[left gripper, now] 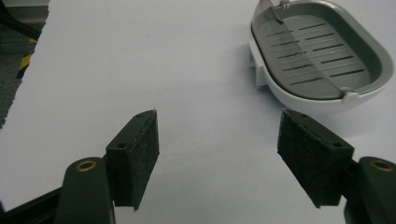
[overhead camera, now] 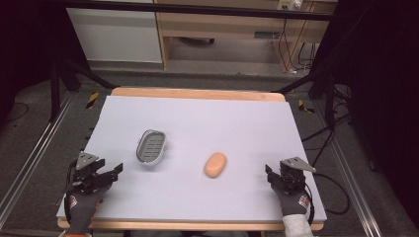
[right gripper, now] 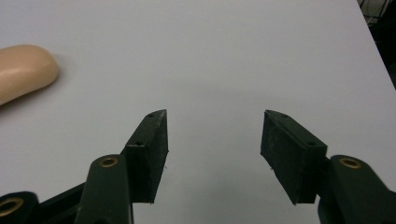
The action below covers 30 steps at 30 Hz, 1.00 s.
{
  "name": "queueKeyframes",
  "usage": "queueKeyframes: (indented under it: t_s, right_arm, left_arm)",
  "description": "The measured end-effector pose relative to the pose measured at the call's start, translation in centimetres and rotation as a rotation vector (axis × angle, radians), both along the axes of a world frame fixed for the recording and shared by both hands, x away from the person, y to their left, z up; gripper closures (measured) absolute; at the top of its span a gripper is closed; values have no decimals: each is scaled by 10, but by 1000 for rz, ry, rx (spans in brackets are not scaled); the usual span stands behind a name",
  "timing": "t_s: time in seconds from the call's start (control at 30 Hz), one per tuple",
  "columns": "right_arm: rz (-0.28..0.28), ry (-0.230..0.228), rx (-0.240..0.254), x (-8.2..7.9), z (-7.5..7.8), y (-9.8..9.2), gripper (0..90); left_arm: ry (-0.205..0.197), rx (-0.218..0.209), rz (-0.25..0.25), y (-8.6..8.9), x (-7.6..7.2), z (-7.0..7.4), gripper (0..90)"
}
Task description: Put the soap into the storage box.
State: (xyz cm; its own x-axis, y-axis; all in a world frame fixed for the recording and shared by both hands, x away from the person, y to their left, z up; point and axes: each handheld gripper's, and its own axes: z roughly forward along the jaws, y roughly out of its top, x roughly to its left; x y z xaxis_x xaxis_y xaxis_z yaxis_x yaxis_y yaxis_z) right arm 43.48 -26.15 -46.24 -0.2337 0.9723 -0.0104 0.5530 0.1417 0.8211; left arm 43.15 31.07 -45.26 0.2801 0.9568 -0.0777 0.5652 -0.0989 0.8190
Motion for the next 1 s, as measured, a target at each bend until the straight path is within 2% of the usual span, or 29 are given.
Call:
queueKeyframes:
  t_s: [0.1,0.2,0.33,0.47,0.73,1.0]
  right_arm:
    - [18,-12,19,-3,3,-3,420]
    - [9,-10,35,-5,3,-9,423]
    - [-6,-3,32,-6,2,-15,439]
    - [-6,0,37,-7,2,-18,459]
    - [6,12,5,-5,0,-14,471]
    - [8,8,6,-5,0,-12,471]
  left_arm:
    - [-6,-9,4,-1,-1,3,293]
    - [8,-10,13,-2,0,3,294]
    - [16,-20,10,-4,0,5,289]
    - [5,-28,-1,-9,-1,11,287]
    - [-5,-32,-19,-17,2,21,278]
    - [-22,-39,-46,-19,1,33,269]
